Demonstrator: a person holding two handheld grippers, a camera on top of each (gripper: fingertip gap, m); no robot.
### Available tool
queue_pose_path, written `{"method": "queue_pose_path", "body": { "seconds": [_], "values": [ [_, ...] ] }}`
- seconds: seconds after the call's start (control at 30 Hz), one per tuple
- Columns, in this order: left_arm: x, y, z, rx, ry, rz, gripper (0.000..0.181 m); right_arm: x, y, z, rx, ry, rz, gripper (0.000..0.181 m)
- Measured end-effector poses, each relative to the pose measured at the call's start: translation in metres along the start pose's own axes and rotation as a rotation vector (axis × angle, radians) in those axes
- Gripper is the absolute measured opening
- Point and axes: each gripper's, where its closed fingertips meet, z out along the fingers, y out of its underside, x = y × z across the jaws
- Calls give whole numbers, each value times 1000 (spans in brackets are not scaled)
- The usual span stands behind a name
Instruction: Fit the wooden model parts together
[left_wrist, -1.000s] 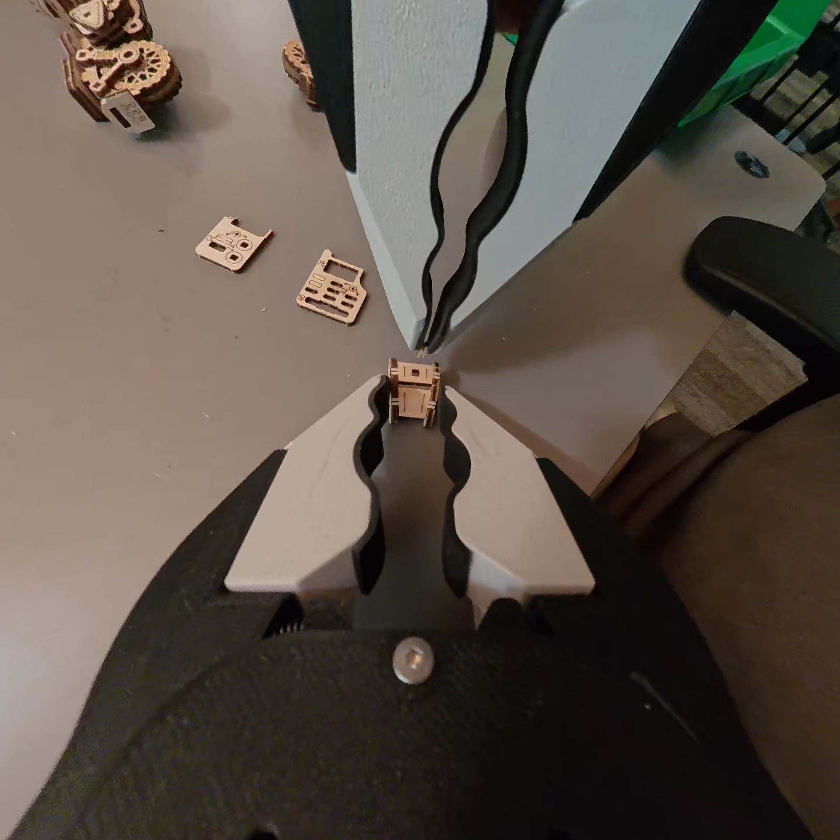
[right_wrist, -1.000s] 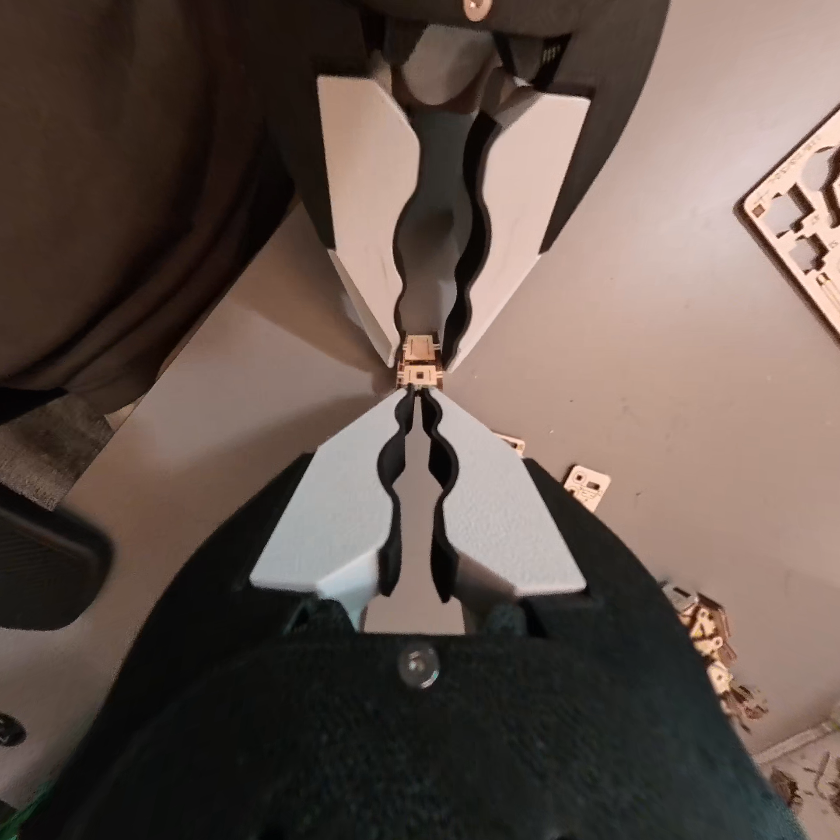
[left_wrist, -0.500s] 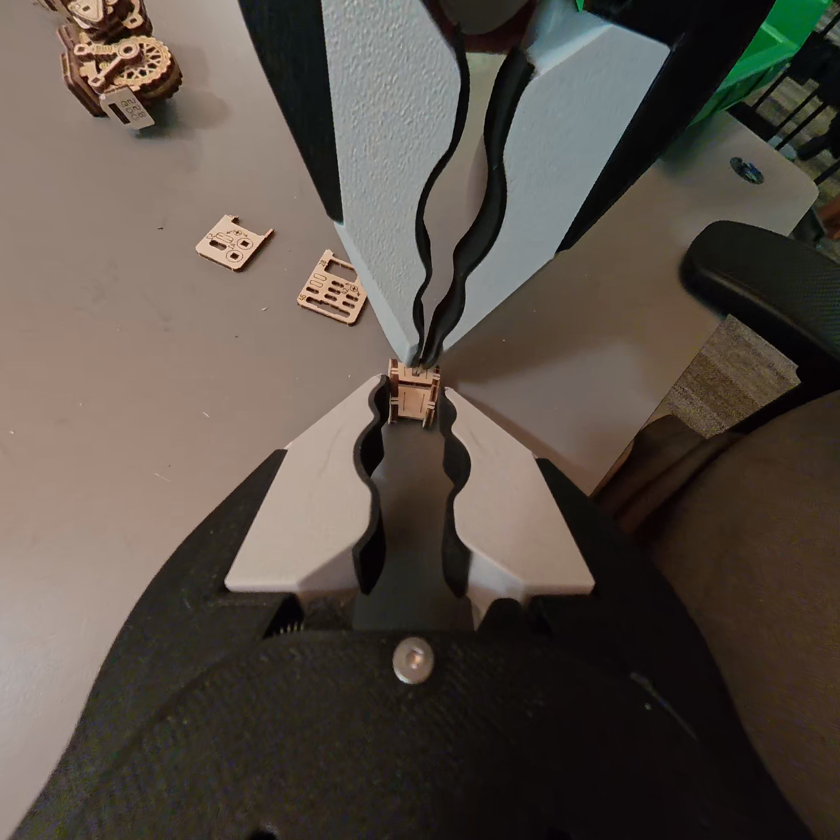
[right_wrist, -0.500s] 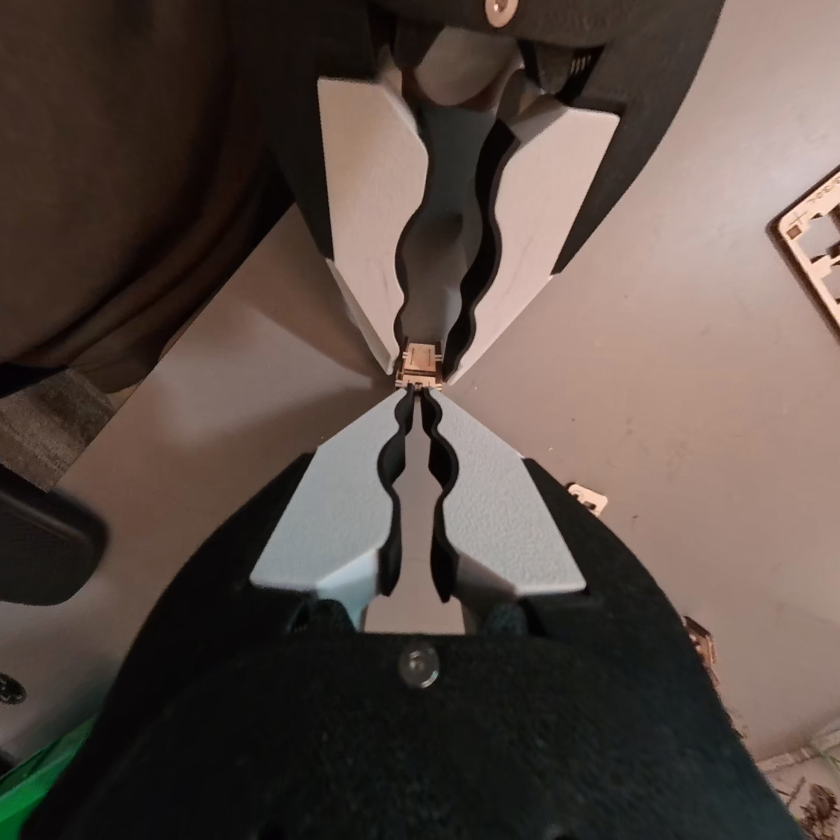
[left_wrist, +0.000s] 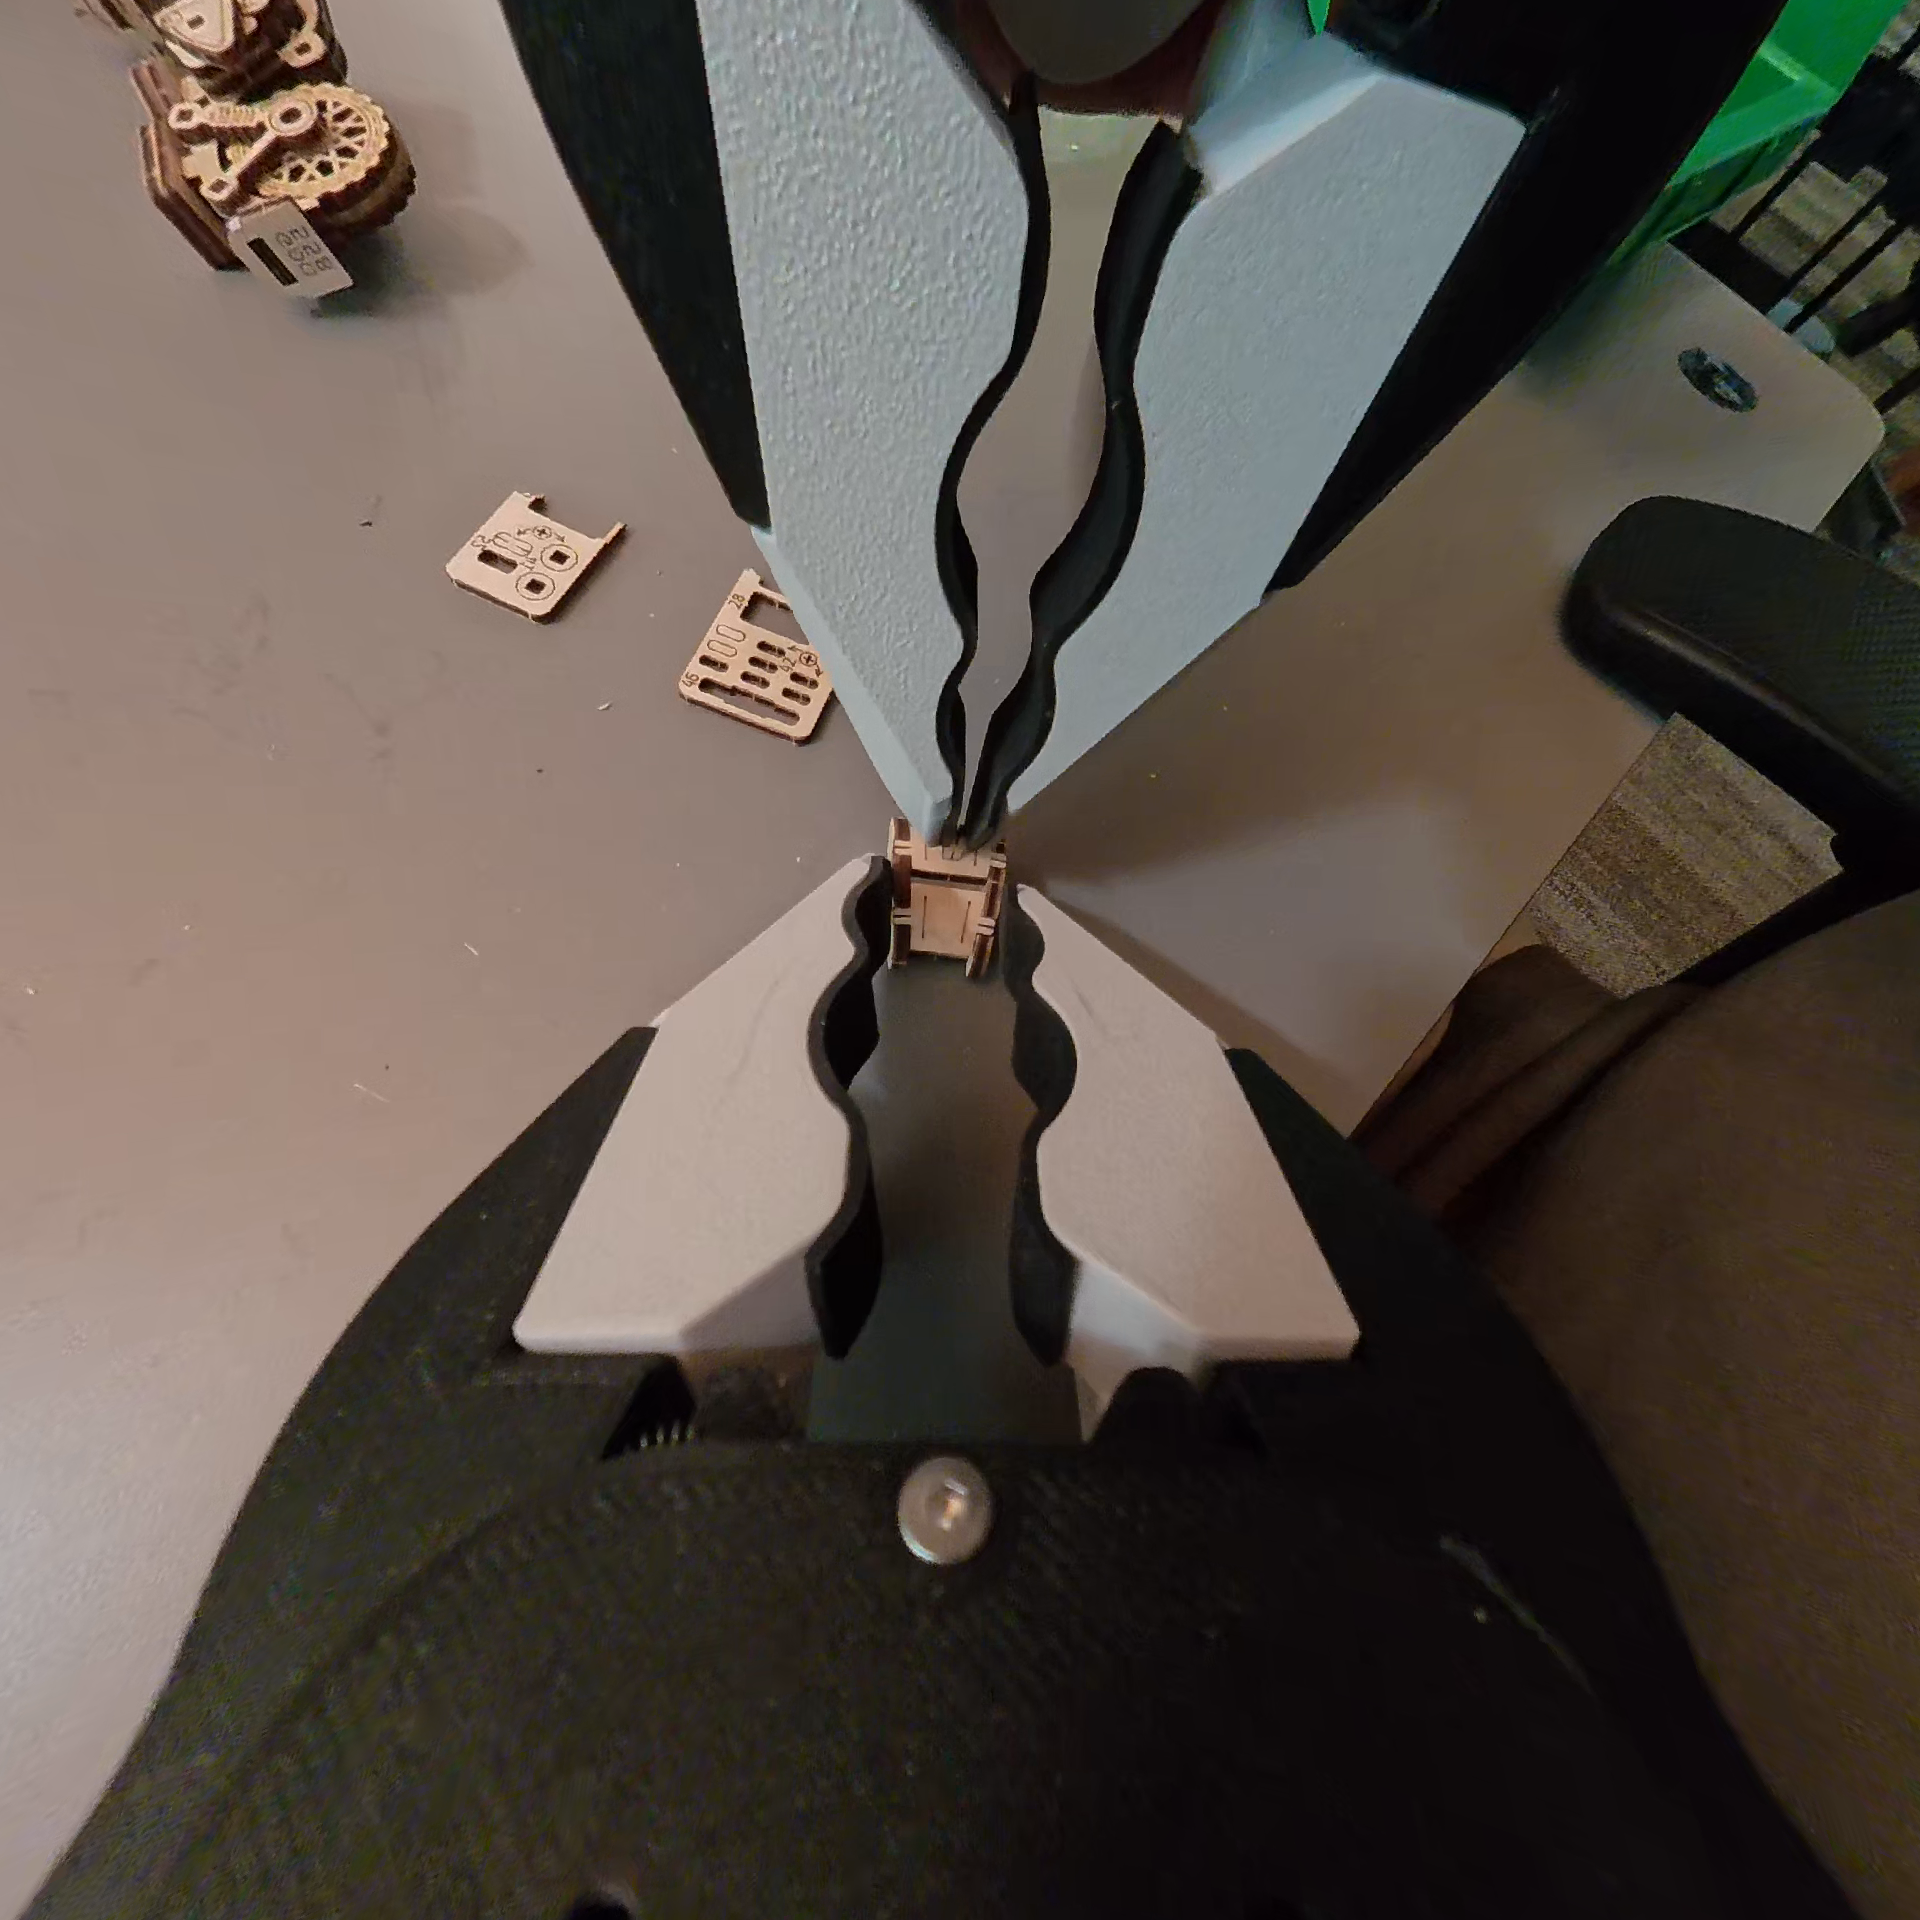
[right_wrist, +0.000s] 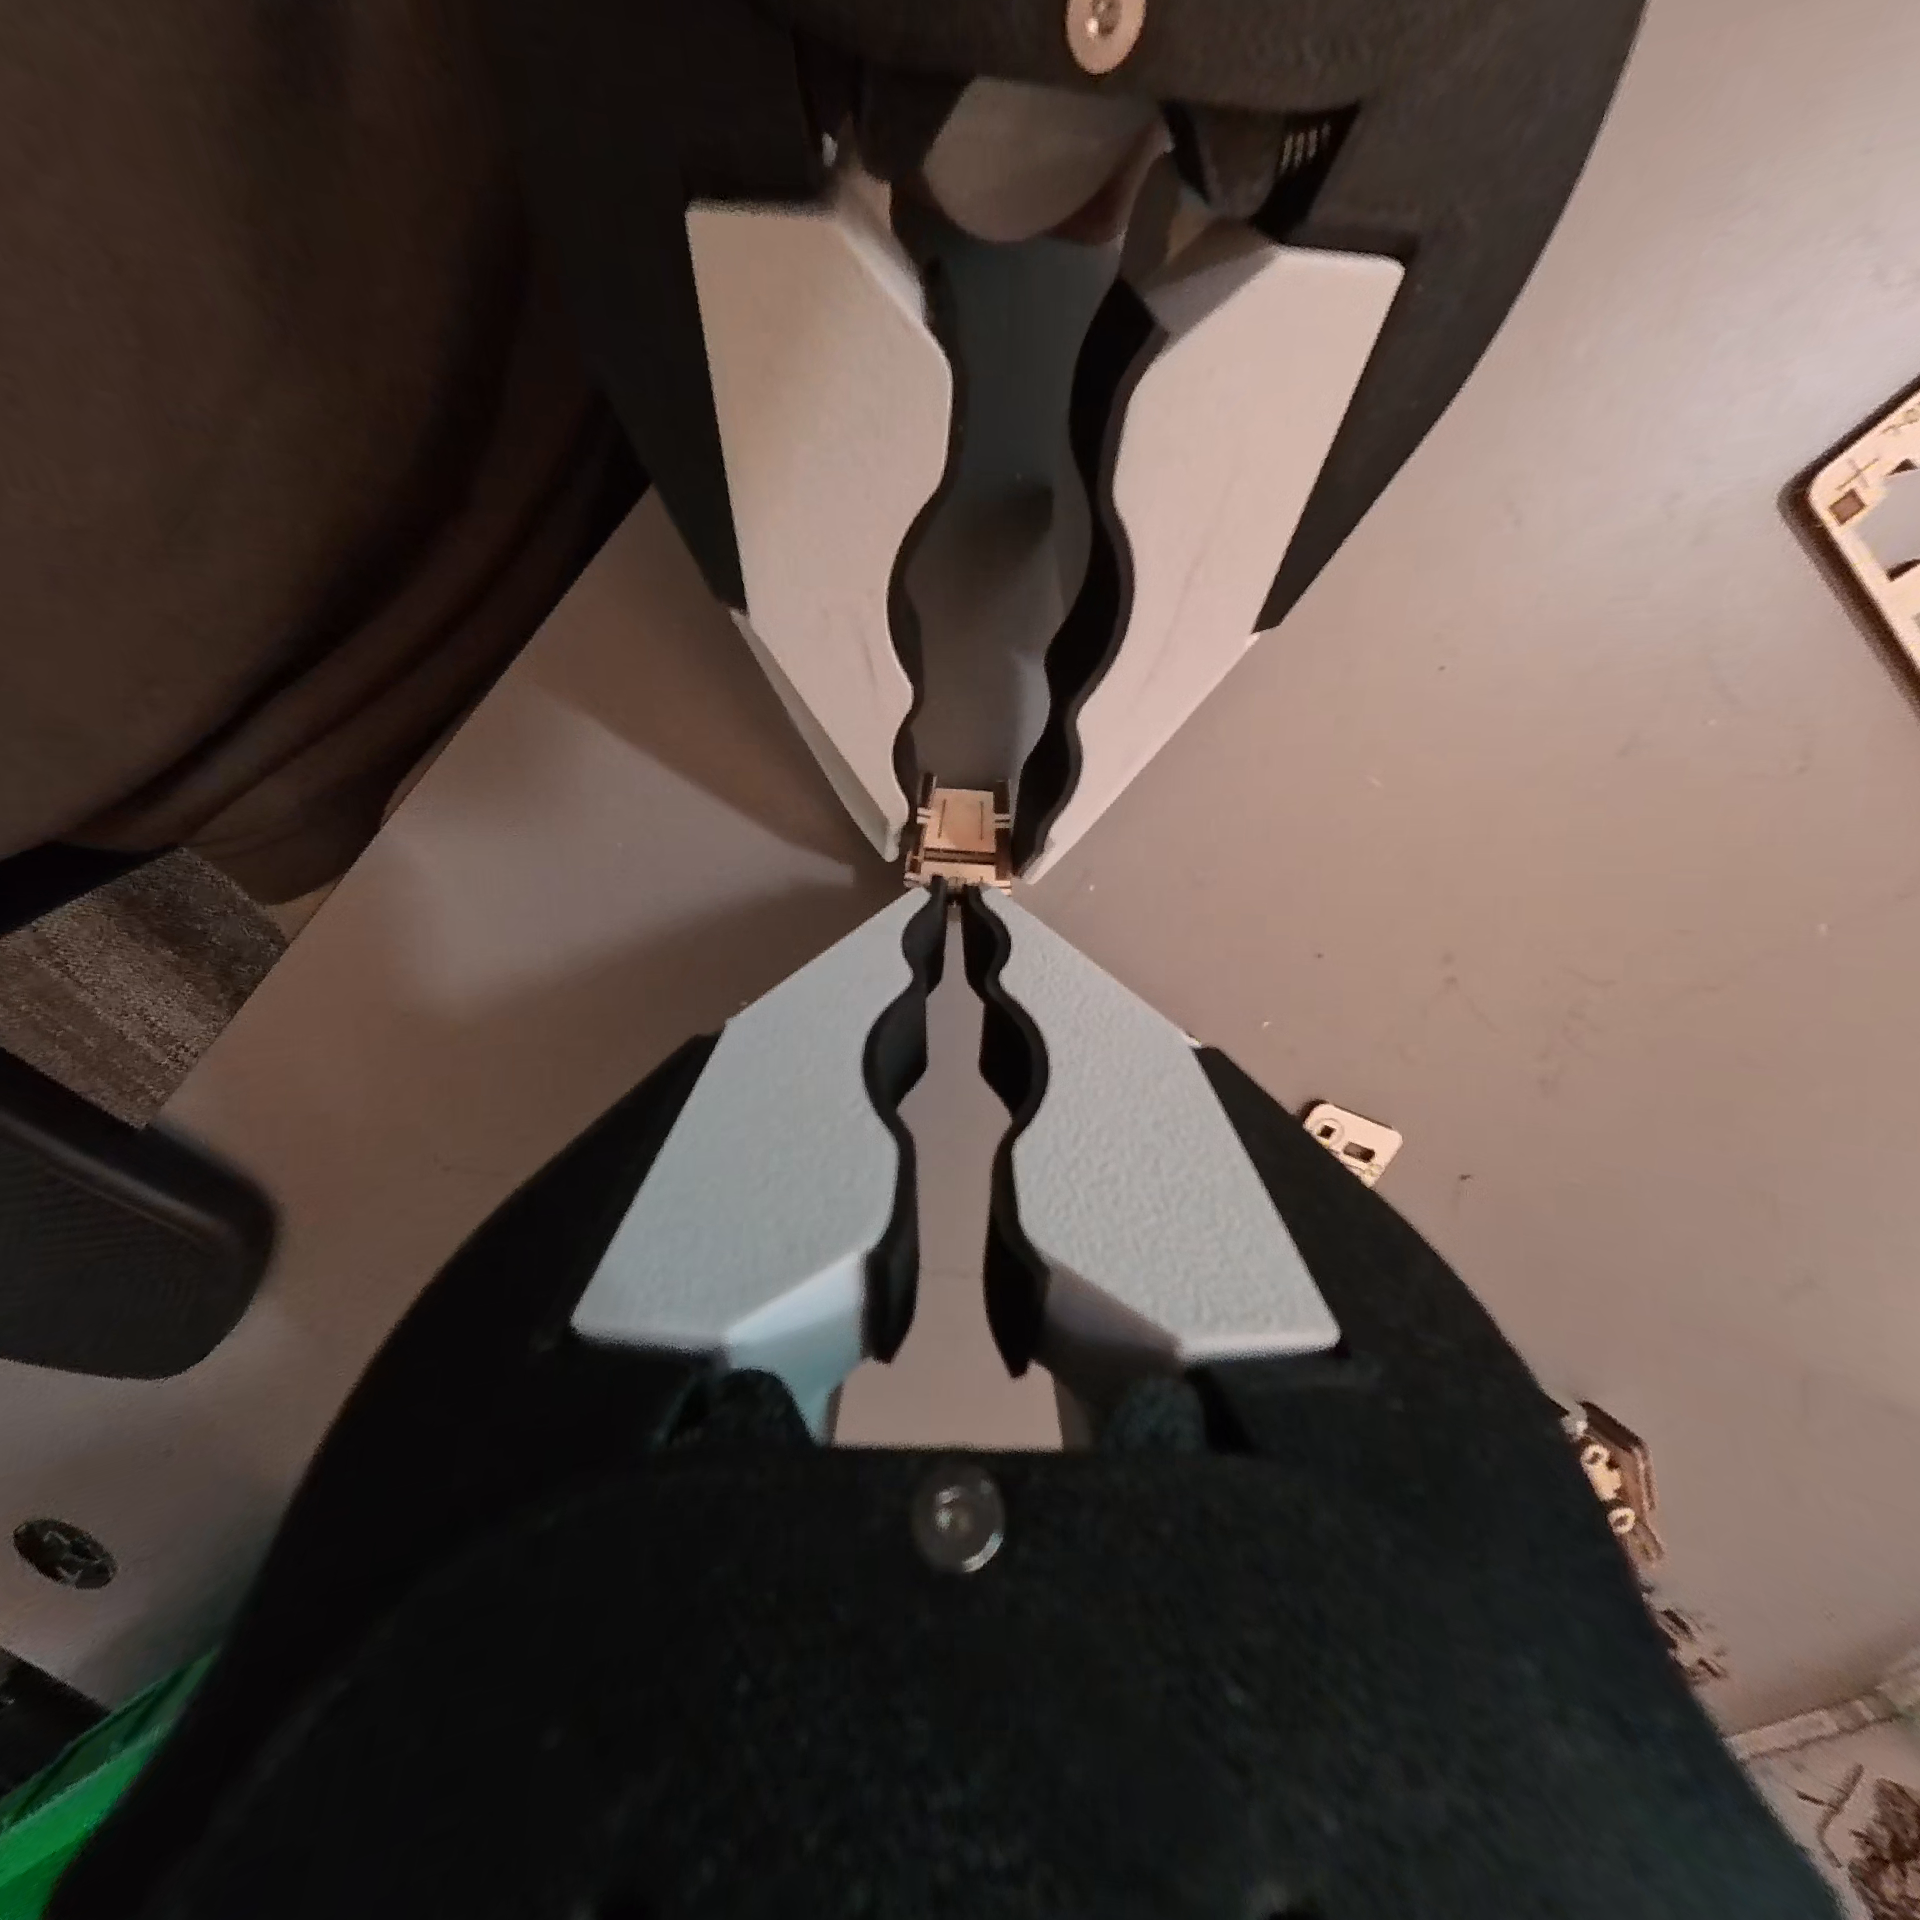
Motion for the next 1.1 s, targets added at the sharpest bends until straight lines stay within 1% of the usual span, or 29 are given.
{"method": "queue_pose_path", "body": {
  "seconds": [0.3, 0.43, 0.53, 0.67, 0.83, 1.1],
  "values": [
    [0, 0, 0, 1, -6, 4, 19, 0, 0, 0, -4, -24, 56, 1],
    [0, 0, 0, 0, -4, 1, 19, 0, 0, 1, 18, -29, 68, 1],
    [0, 0, 0, 0, -4, 0, 19, 0, 0, 1, 38, -34, 62, 1],
    [-1, 0, 0, 0, -5, 1, 19, 0, 0, 1, 27, -14, 8, 1],
    [-1, 0, 0, 0, -7, 3, 19, 0, 0, 1, 49, -14, 47, 1],
    [-1, 0, 0, 1, -4, 0, 19, 2, 1, -3, 124, 90, 108, 3]
  ]
}}
